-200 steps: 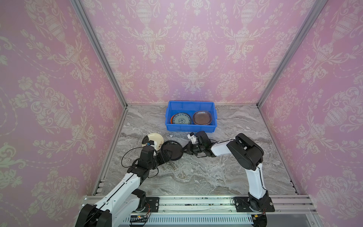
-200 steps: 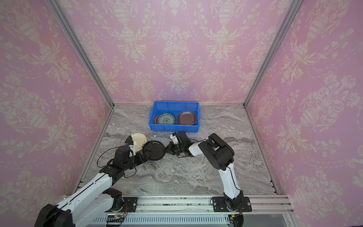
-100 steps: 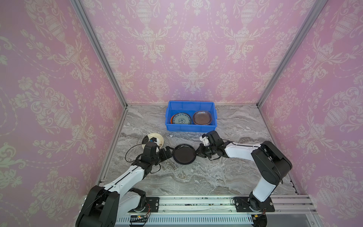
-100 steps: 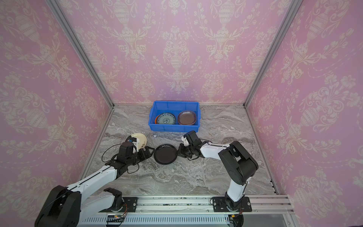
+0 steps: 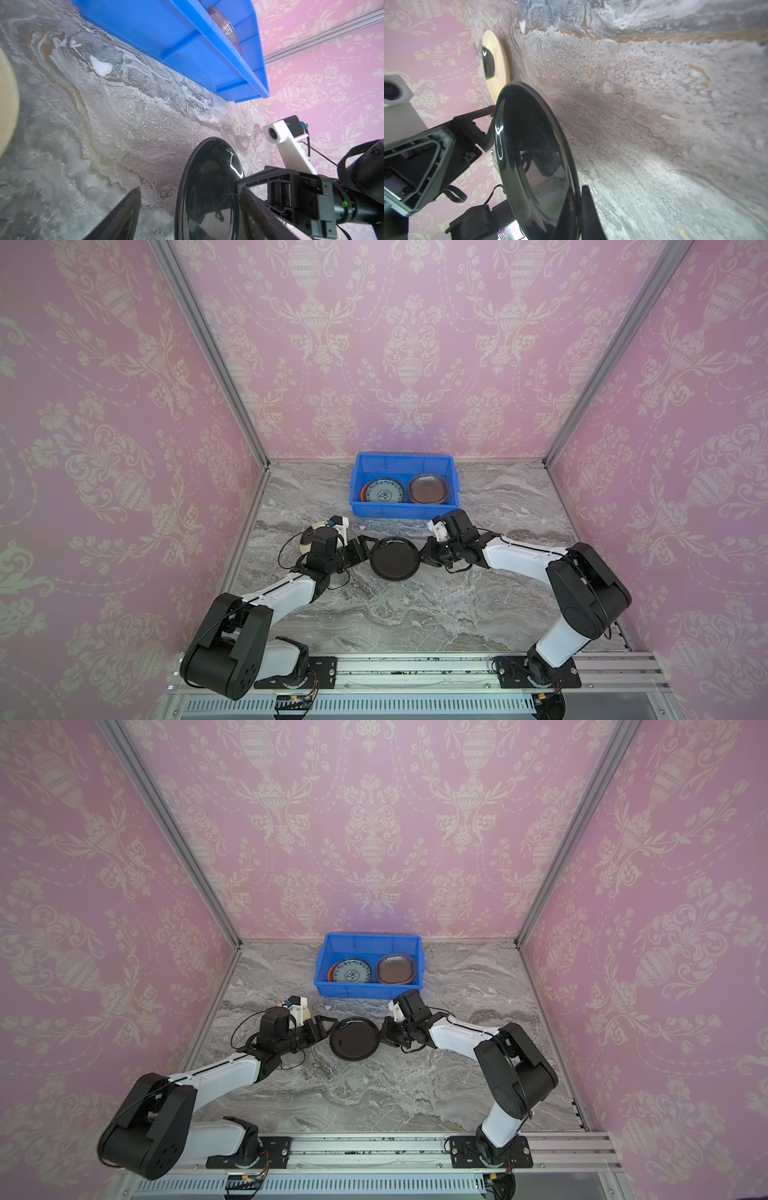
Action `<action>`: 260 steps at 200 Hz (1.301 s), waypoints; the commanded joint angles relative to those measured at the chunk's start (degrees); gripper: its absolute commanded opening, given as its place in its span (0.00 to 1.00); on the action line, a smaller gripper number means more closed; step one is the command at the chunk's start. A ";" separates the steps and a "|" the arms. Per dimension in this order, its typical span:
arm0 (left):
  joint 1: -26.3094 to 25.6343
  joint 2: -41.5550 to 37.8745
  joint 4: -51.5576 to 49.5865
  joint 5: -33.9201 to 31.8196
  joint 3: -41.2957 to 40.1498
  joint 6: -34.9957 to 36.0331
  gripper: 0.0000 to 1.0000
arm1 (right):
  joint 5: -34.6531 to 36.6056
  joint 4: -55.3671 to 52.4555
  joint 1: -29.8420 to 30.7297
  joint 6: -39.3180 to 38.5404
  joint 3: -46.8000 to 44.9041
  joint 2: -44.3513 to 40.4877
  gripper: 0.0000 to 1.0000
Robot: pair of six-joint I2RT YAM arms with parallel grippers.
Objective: Place the plates into the plastic bin on the countertop
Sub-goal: Place the plate in the plastic bin.
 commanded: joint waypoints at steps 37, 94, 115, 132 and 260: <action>-0.46 2.09 3.84 2.50 1.62 -1.47 0.57 | 0.25 -2.25 -0.70 -1.14 5.54 -2.73 0.00; -0.50 5.56 5.88 3.15 3.09 -1.77 0.05 | -0.99 -1.36 -1.57 -0.64 9.47 -0.04 0.00; -0.51 6.30 7.05 3.52 3.29 -2.06 0.00 | -1.43 -0.31 -1.89 -0.13 10.04 0.43 0.05; -0.41 6.85 8.12 4.21 3.63 -2.60 0.00 | -1.70 0.90 -2.25 0.22 10.10 0.54 0.15; -0.33 16.80 24.81 10.19 6.00 -12.99 0.00 | -5.44 14.19 -5.06 7.01 7.75 4.10 0.03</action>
